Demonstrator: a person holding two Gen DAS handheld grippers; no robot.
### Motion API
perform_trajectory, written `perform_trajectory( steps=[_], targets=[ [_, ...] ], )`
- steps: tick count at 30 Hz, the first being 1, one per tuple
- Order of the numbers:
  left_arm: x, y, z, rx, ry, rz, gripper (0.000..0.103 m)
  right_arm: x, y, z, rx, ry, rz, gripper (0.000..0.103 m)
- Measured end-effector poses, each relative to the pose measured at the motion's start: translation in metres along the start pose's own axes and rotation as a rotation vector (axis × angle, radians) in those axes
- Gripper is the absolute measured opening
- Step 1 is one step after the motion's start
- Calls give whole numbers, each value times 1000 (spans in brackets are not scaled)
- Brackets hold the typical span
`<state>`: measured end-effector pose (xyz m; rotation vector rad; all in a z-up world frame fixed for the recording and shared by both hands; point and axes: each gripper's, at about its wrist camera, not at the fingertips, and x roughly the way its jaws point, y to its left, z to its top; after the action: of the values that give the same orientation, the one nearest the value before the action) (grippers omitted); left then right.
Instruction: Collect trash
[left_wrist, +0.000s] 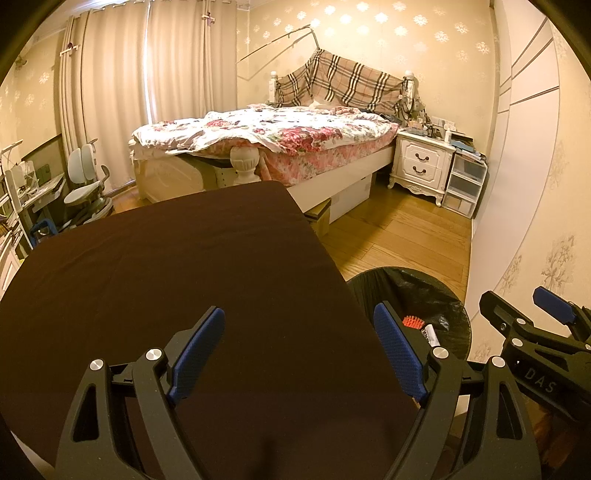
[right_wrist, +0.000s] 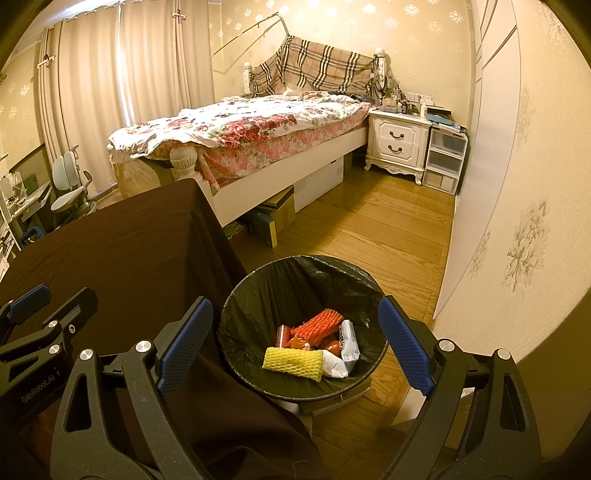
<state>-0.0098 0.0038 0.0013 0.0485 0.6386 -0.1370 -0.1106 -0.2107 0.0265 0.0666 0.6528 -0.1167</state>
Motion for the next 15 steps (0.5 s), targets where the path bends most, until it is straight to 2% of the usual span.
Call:
perform_trajectory(
  steps=[15],
  targets=[
    [-1,1,1,0,-1,0,82,-1,1,0,0,0,-1,89]
  ],
)
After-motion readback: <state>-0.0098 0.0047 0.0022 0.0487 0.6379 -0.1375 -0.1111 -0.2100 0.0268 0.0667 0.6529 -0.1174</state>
